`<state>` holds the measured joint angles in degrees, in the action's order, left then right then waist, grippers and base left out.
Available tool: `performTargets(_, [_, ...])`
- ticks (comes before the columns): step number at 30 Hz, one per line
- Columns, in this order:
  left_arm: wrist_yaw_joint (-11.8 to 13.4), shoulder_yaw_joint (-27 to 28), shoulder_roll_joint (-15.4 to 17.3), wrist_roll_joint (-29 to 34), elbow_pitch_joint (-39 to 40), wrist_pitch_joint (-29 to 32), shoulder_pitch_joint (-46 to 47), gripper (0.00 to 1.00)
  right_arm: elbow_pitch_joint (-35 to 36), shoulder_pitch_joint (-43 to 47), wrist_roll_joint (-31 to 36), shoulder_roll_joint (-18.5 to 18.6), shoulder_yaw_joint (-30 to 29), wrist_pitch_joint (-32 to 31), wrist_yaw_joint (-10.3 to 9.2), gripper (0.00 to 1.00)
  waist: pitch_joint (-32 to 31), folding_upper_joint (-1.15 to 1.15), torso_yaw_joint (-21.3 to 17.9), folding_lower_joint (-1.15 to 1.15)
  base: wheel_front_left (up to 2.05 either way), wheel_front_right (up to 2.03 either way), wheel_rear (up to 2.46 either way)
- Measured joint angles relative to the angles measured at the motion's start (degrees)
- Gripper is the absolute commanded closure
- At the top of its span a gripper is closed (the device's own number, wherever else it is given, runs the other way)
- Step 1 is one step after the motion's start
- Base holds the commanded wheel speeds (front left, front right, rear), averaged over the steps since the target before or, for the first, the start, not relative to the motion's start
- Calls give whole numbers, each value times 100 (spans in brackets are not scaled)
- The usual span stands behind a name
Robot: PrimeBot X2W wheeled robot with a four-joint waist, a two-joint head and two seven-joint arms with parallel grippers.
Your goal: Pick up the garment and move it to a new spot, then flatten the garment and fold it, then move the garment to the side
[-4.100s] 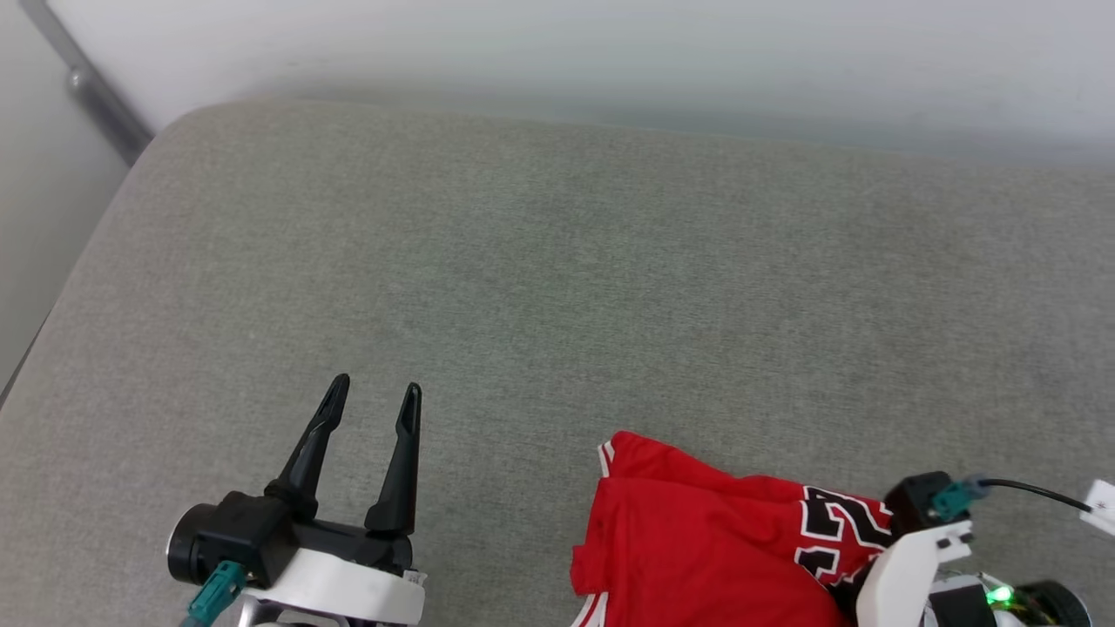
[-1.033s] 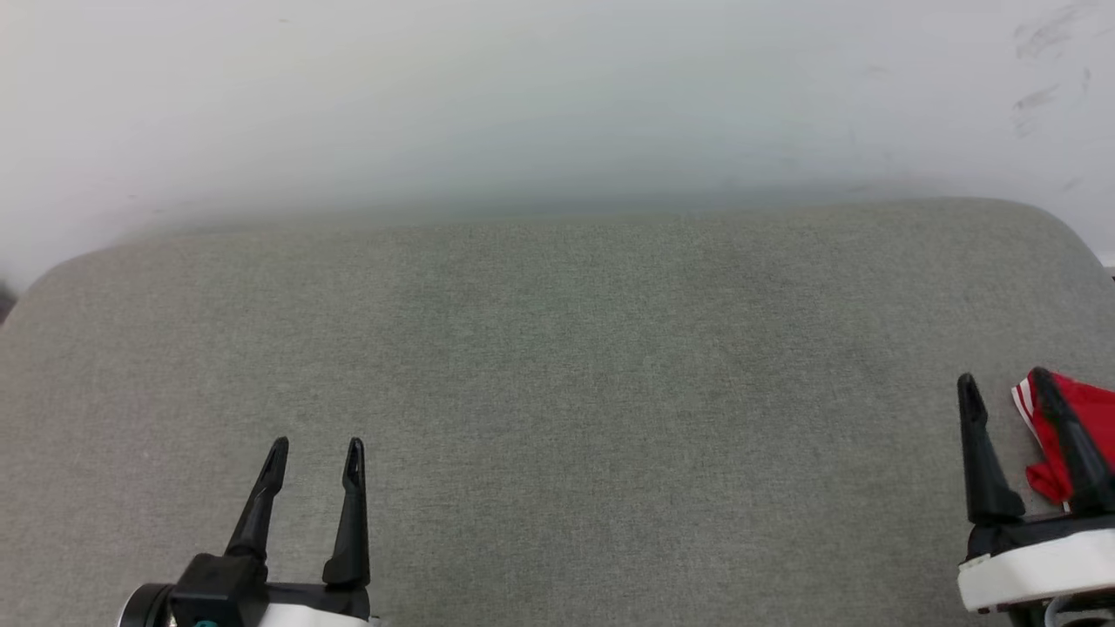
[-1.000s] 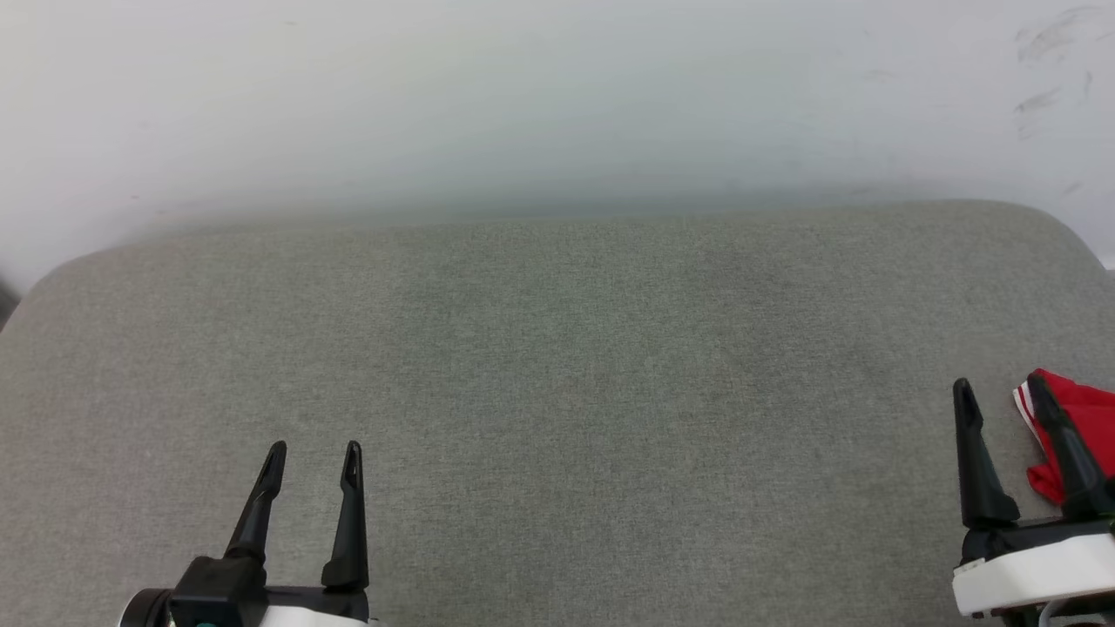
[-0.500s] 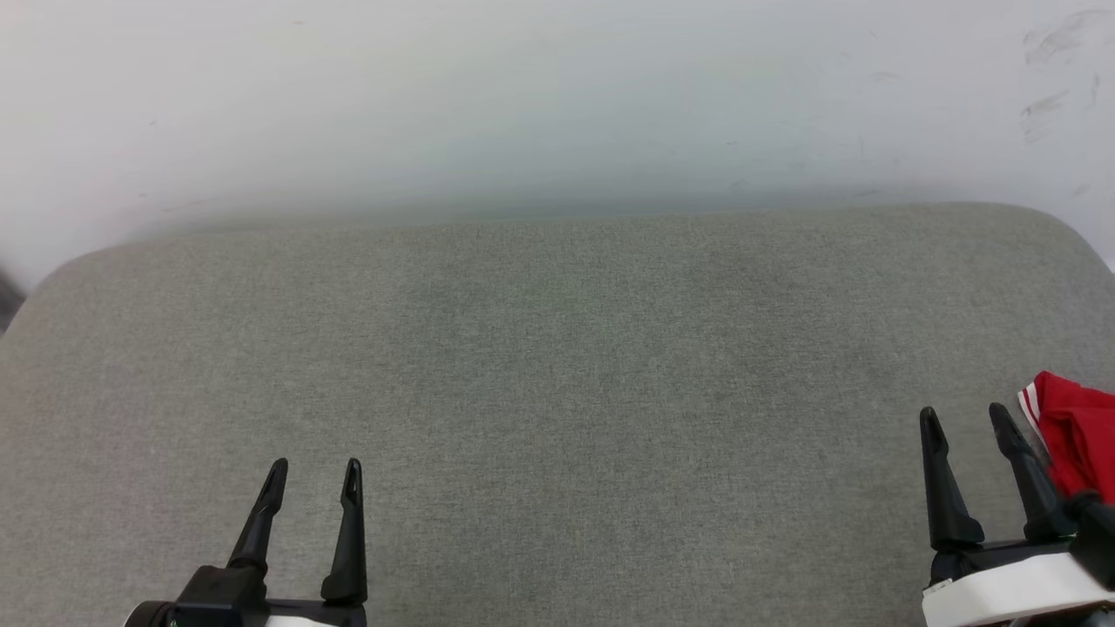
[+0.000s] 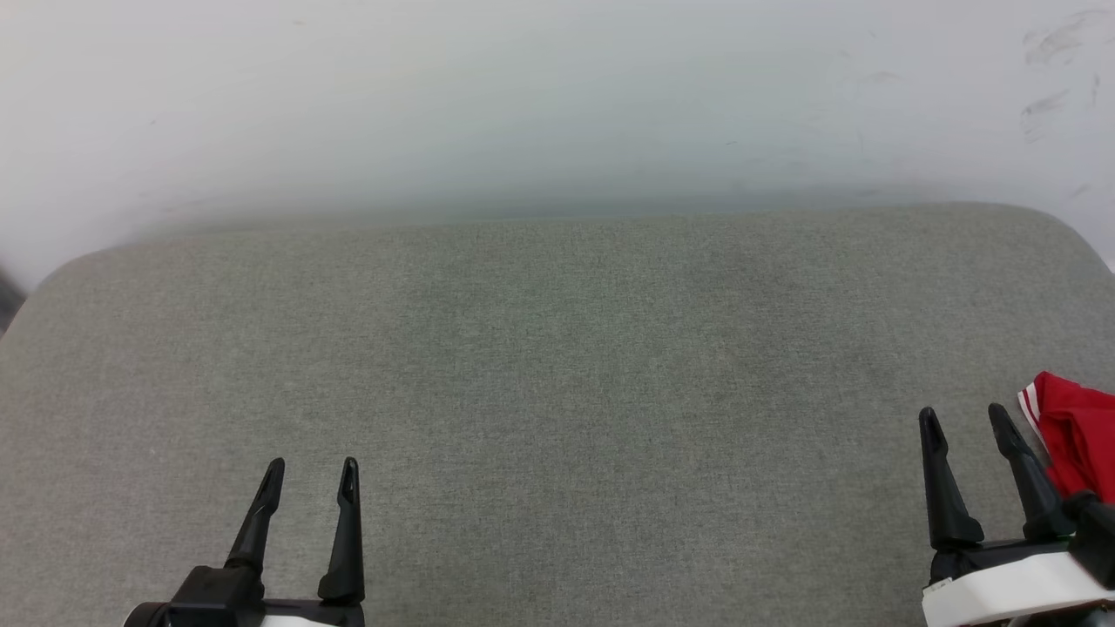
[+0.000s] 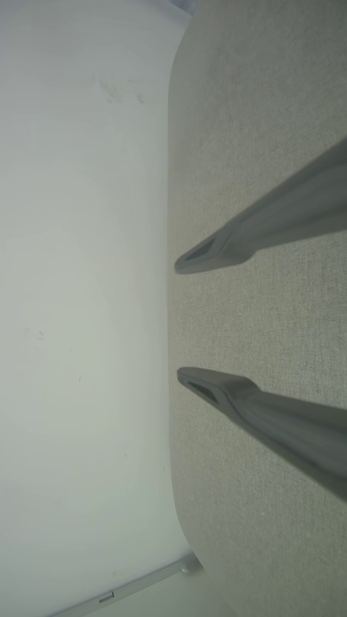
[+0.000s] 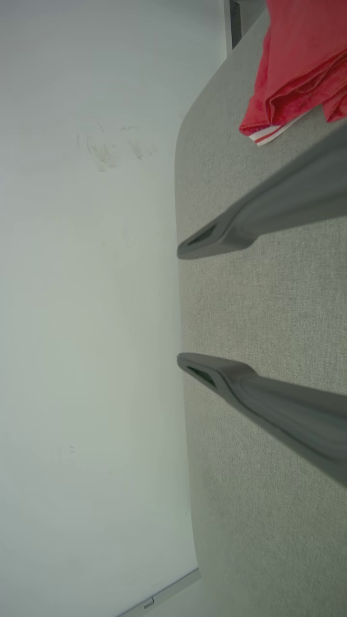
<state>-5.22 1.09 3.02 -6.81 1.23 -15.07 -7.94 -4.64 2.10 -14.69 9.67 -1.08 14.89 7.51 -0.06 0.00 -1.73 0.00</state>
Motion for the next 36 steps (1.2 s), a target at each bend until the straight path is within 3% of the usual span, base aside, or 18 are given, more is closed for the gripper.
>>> performTargets(6, [-32, 30, -3, -64, -4, 0, 0, 0, -7, -4, 5, 0, 15, 4, 0, 0, -8, 0, -7, 0, 0, 0, 0])
performTargets(7, [-32, 37, -3, -86, -5, 0, 0, 100, -7, -4, 5, 0, 21, 5, 0, 100, -9, 0, -8, 0, 0, 0, 0])
performTargets(13, [-32, 21, -14, -186, -283, 40, -65, 100, -269, 152, -76, -87, 51, -43, 0, 100, -10, 0, -8, 0, 0, 0, 0])
performTargets(36, [-81, 111, -3, -2631, -648, 612, 272, 100, -468, -21, -2292, -235, -86, -625, 0, 100, -4, 0, 26, 0, 0, 0, 0])
